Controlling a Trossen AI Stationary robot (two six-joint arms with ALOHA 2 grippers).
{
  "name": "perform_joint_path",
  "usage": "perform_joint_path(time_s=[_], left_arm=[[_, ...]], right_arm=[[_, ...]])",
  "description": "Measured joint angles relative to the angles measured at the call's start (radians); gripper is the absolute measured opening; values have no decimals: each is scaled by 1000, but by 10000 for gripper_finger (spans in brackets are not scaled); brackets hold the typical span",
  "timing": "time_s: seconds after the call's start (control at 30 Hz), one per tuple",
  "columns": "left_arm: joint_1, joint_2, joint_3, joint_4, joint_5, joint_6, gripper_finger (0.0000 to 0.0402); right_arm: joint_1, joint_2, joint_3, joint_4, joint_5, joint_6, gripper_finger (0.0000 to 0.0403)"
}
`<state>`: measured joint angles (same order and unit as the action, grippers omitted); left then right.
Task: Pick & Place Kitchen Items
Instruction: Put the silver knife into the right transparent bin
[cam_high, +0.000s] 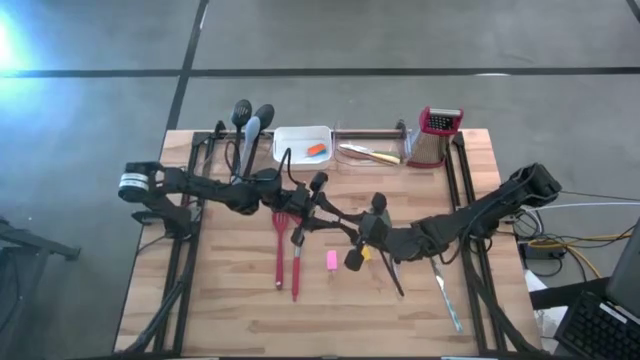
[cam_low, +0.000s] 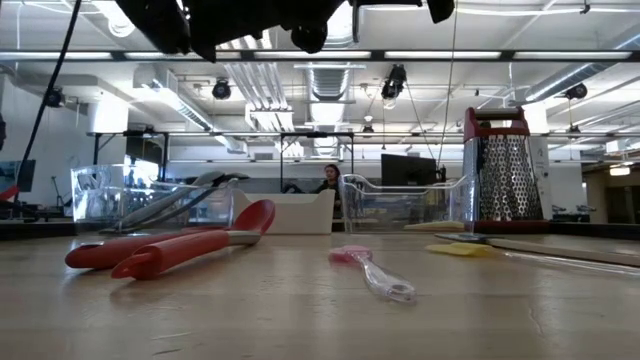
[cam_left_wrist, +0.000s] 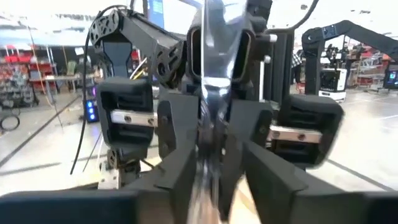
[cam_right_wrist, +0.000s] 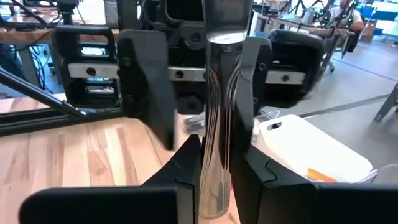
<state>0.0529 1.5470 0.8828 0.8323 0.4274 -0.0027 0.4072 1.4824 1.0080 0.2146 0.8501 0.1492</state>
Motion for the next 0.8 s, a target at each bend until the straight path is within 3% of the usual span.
perform_joint_path(time_s=[0.1, 0.23, 0.3, 0.5, 0.6, 0.8], left_arm=[[12, -51, 1, -109, -2, 14, 184], [38, -165, -4, -378, -30, 77, 225], [49, -235, -4, -519, -120, 100, 234], [55, -410, -6, -810, -536, 141, 236], [55, -477, -5, -841, -602, 140, 236], [54, -549, -6, -867, -603, 132, 236]], right_arm=[[0, -47, 0, -68, 0, 17, 46], [-2, -128, 2, -189, 10, 74, 46], [-8, -167, 4, -263, 8, 79, 46], [-134, -291, 3, -519, -10, 92, 46], [-270, -332, 2, -633, -134, 88, 46], [-594, -348, 3, -691, -458, -25, 46]])
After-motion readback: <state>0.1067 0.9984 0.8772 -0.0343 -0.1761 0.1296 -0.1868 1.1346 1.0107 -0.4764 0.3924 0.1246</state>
